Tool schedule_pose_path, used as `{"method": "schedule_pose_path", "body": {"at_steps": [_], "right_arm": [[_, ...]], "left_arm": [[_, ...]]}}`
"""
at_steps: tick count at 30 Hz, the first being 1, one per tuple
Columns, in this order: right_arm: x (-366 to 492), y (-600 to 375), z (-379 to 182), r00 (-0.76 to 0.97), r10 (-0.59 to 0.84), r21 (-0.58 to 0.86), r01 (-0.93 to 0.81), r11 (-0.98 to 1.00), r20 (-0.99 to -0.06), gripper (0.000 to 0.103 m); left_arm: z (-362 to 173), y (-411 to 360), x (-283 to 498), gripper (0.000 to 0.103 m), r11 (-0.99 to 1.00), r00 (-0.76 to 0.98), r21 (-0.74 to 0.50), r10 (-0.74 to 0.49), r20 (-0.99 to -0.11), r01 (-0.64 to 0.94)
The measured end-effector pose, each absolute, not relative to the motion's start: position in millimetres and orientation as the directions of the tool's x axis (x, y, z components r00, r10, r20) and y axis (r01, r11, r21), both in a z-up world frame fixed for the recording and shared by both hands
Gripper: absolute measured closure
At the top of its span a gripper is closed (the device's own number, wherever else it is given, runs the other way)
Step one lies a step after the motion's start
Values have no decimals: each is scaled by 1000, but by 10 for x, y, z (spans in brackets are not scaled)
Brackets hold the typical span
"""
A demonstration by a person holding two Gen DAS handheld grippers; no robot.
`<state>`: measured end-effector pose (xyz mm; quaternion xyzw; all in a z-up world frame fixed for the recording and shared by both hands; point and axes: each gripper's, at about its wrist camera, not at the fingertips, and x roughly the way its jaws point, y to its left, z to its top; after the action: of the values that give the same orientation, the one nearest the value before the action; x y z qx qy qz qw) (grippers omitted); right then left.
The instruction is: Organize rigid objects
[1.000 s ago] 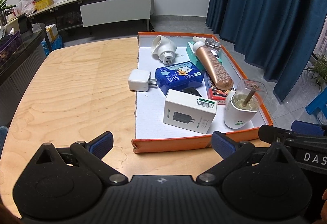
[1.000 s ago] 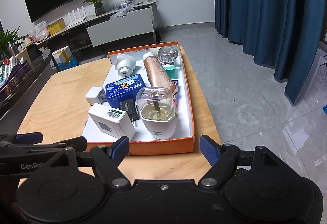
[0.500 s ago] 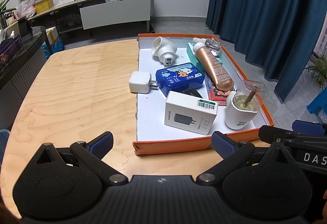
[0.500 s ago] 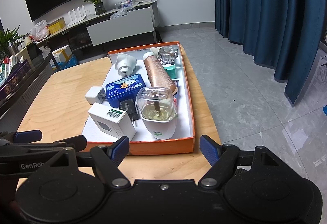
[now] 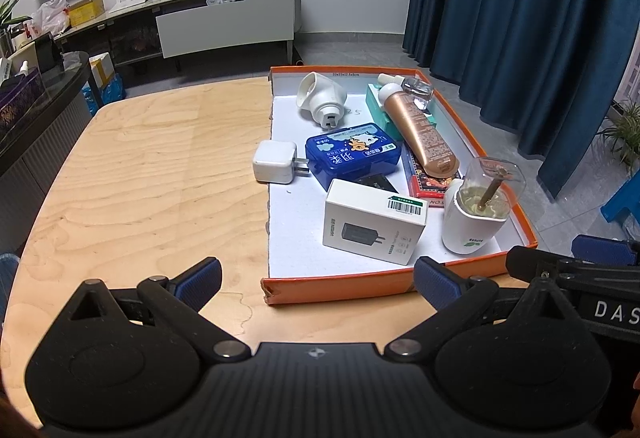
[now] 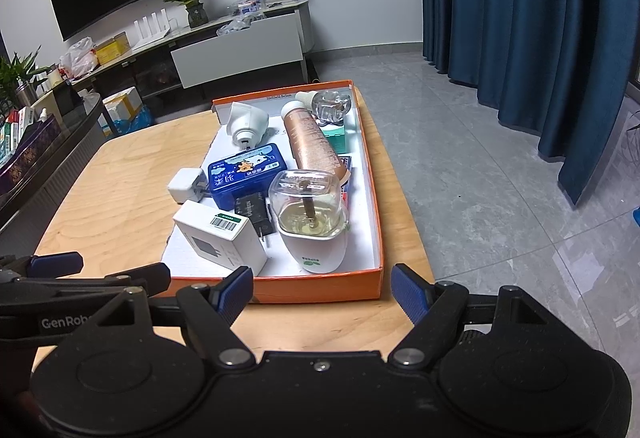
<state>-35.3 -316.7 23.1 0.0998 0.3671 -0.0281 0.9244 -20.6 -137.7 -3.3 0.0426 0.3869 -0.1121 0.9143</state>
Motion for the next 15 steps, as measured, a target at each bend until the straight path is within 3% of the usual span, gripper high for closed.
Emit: {"method": "schedule_pose_path", "body": {"at_steps": [15], "right_arm": [[-349, -3158, 229, 729, 21, 163, 124, 979, -684, 13]], "left_arm": [[-36, -1375, -199, 0, 972, 675, -11, -173, -718, 237]]}}
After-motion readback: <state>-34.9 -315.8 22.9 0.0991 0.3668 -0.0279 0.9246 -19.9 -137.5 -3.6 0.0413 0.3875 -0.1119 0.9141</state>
